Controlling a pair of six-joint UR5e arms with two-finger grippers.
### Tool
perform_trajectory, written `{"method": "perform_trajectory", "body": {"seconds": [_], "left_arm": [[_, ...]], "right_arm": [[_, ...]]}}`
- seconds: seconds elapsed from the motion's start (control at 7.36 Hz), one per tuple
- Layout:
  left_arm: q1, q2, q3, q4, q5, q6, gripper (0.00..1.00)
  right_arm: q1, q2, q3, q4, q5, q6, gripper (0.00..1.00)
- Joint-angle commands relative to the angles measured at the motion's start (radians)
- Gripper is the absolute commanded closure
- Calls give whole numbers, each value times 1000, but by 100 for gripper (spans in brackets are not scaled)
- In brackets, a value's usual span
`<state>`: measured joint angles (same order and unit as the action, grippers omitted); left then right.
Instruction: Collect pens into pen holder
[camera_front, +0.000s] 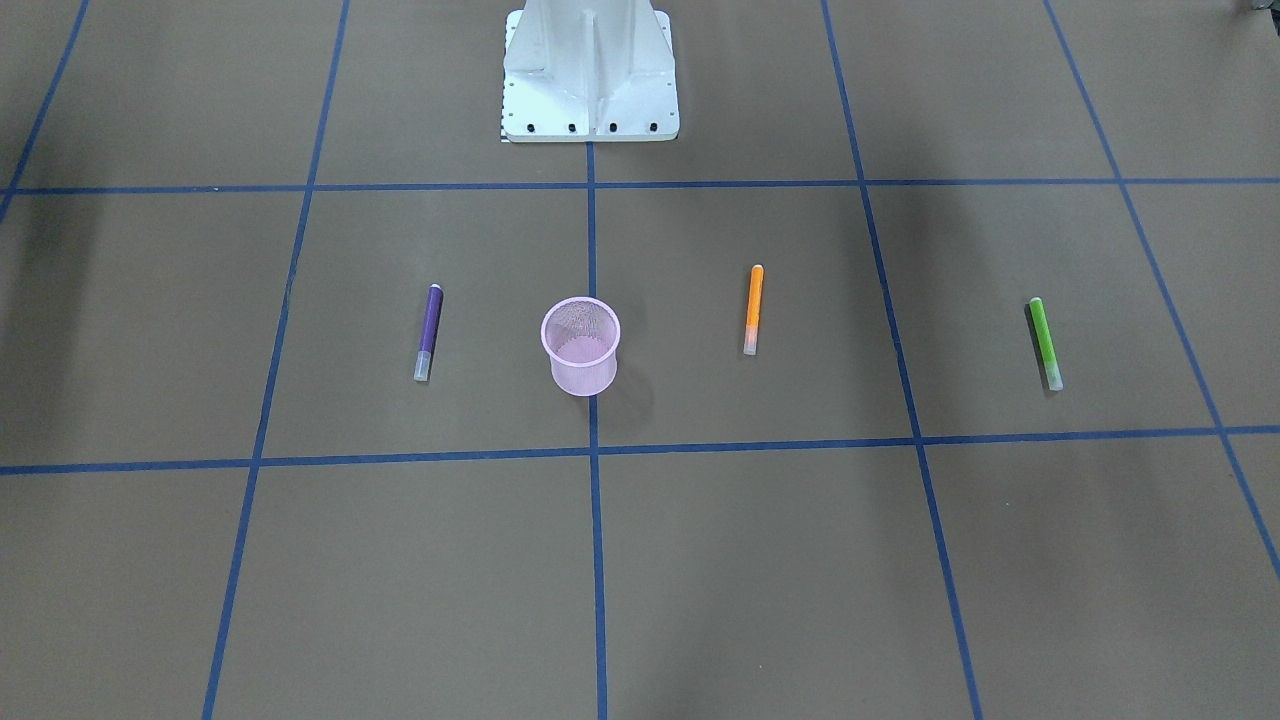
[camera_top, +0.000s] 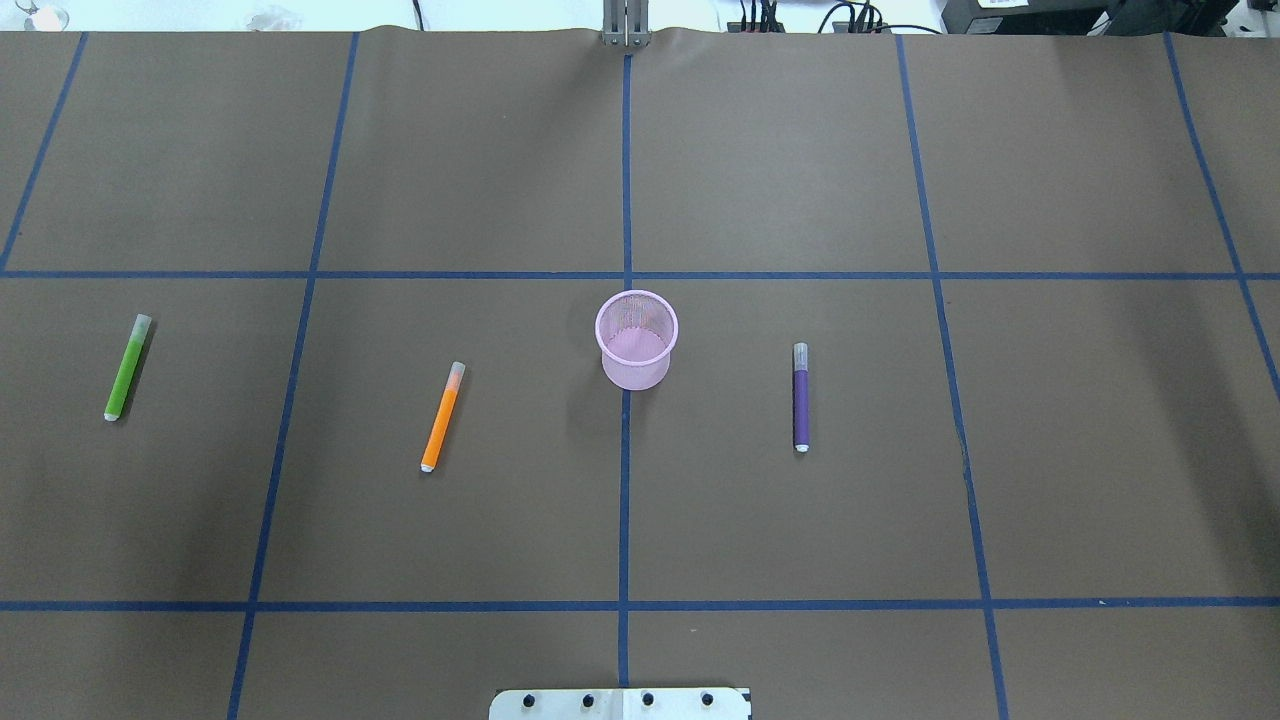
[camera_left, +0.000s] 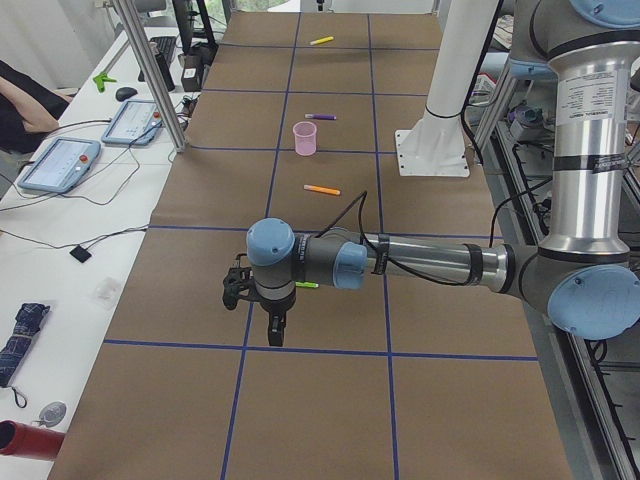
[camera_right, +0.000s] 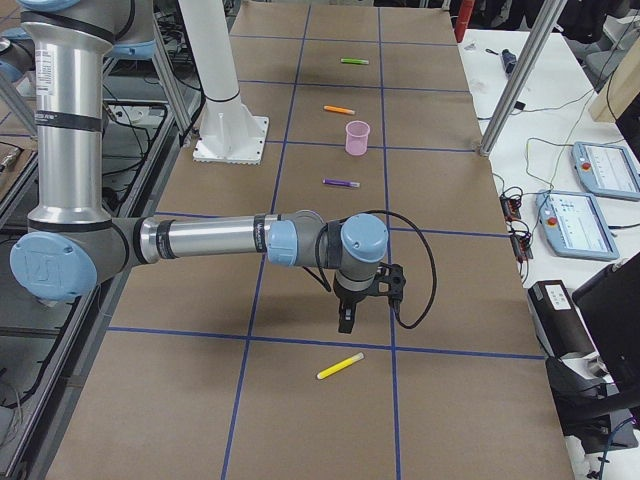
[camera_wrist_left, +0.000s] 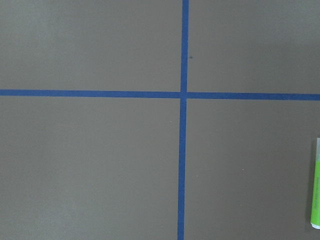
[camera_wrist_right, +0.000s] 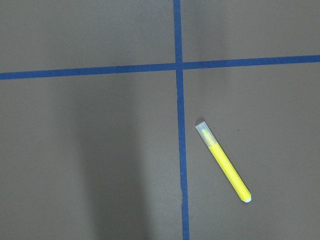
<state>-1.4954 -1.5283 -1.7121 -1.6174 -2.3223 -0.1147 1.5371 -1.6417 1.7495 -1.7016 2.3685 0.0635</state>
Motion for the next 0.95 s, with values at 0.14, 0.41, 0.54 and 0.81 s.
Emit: {"method": "perform_trajectory", "body": {"seconds": [0.14, 0.41, 0.54, 0.81], "left_arm": [[75, -103, -17, -16, -3, -80, 0], [133, -111, -17, -39, -6, -298, 0], [202, -104, -2, -144, 1, -407, 0], [306, -101, -1, -193, 42, -540, 0]], "right_arm": [[-3, 8, 1, 0, 0, 4, 0], [-31, 54, 4, -7, -5, -1, 0], [-31, 60, 10, -7, 0, -1, 0], [-41, 54, -2, 0, -2, 6, 0]]}}
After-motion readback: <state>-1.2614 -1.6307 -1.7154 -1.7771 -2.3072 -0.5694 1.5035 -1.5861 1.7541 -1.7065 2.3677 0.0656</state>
